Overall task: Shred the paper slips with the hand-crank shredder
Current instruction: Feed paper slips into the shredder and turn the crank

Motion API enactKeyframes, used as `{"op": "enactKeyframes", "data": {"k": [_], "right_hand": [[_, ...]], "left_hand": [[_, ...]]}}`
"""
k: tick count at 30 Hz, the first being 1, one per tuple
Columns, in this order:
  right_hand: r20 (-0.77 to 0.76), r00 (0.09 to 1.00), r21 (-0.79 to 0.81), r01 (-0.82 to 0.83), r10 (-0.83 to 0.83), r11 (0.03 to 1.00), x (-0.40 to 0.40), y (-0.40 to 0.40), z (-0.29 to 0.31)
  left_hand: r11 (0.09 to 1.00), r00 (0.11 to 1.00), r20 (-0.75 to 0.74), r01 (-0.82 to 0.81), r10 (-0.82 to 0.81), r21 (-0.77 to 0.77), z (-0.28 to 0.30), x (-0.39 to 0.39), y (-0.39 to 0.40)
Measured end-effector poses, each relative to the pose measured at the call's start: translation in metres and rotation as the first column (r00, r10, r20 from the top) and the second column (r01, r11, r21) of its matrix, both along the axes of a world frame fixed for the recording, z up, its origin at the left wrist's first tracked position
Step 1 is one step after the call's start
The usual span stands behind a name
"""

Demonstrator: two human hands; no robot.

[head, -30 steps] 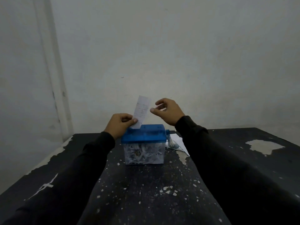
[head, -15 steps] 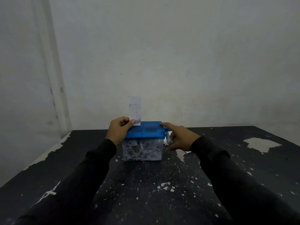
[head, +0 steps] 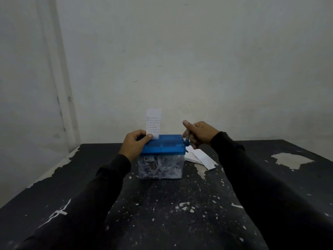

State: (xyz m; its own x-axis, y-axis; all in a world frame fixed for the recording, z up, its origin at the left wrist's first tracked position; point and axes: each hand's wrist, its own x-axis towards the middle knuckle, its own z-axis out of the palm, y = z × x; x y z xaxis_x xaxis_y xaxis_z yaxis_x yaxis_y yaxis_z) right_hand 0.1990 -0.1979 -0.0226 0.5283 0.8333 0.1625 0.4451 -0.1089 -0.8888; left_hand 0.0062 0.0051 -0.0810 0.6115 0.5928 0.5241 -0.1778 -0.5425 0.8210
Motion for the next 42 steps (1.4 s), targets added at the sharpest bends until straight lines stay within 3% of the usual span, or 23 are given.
{"op": "enactKeyframes", "data": {"k": [6,9,14,20,23,26,29,32,36,39,42], "right_hand": [[0.011,0.951,0.131,0.304,-0.308,0.944,0.012,0.043,-0.030],[-0.033,0.924,0.139,0.382,-0.381,0.914,0.012,0.051,-0.049],[-0.121,0.923,0.064,0.375,-0.366,0.925,0.015,0.046,-0.086],[0.130,0.880,0.037,0.457,-0.457,0.889,-0.010,0.020,-0.116],[0.095,0.872,0.165,0.461,-0.480,0.872,-0.030,-0.001,-0.112],[-0.050,0.919,0.330,0.385,-0.391,0.862,-0.050,-0.013,-0.089],[-0.102,0.954,0.377,0.298,-0.281,0.877,-0.051,-0.014,-0.061],[-0.047,0.972,0.348,0.230,-0.228,0.909,-0.041,-0.011,-0.039],[0.130,0.944,0.290,0.257,-0.304,0.922,0.001,0.018,-0.028],[0.047,0.925,0.225,0.359,-0.378,0.906,0.026,0.040,-0.038],[0.068,0.915,0.156,0.384,-0.398,0.910,0.022,0.042,-0.066]], "left_hand": [[1.000,1.000,-0.001,0.019,-0.019,0.006,-0.001,0.001,0.002],[0.996,0.995,-0.028,0.091,-0.092,-0.016,0.001,-0.002,-0.003],[0.983,0.968,-0.178,0.184,-0.178,0.018,0.002,-0.007,0.001],[0.987,0.963,-0.244,0.135,-0.111,0.084,0.003,-0.005,0.006],[0.987,0.961,-0.260,0.127,-0.098,0.095,0.005,-0.005,0.005],[0.988,0.961,-0.260,0.118,-0.089,0.099,0.007,-0.006,0.003],[0.988,0.962,-0.257,0.118,-0.088,0.100,0.008,-0.005,0.002],[0.986,0.961,-0.259,0.123,-0.092,0.109,0.008,-0.006,0.005],[0.985,0.960,-0.266,0.125,-0.089,0.121,0.005,-0.005,0.008],[0.984,0.960,-0.264,0.130,-0.095,0.118,0.006,-0.005,0.007],[0.985,0.960,-0.264,0.125,-0.091,0.118,0.005,-0.005,0.006]]}}
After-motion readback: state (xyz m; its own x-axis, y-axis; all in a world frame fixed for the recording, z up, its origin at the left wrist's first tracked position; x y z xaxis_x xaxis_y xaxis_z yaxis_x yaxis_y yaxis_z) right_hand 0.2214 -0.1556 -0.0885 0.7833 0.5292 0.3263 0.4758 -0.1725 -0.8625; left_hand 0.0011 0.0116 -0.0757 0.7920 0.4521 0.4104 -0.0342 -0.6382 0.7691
